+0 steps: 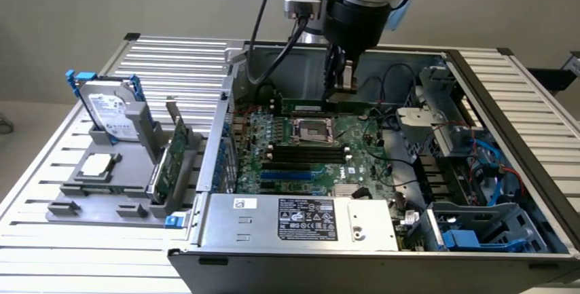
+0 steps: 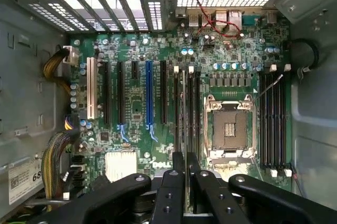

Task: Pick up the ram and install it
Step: 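Pick up the ram and move it above insertion slot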

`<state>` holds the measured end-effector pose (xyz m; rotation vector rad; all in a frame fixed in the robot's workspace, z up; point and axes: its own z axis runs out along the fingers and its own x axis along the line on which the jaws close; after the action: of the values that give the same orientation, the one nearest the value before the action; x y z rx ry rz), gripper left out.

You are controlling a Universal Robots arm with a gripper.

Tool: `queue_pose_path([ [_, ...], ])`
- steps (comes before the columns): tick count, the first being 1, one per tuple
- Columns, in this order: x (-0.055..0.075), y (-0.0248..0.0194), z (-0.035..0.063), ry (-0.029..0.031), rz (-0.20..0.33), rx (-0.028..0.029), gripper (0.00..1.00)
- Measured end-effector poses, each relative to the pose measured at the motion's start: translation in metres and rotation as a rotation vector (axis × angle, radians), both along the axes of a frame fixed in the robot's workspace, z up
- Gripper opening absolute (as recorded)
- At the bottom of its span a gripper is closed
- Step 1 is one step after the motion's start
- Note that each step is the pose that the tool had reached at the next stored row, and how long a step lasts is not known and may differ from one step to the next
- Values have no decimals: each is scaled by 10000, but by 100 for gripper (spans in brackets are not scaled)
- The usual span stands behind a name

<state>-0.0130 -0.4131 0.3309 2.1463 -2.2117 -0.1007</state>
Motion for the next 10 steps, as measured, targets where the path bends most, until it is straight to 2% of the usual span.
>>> queue_pose_path([
  [4, -1, 24, -67, 72, -94, -1, 14],
  [10, -27, 34, -177, 75, -126, -1, 14],
])
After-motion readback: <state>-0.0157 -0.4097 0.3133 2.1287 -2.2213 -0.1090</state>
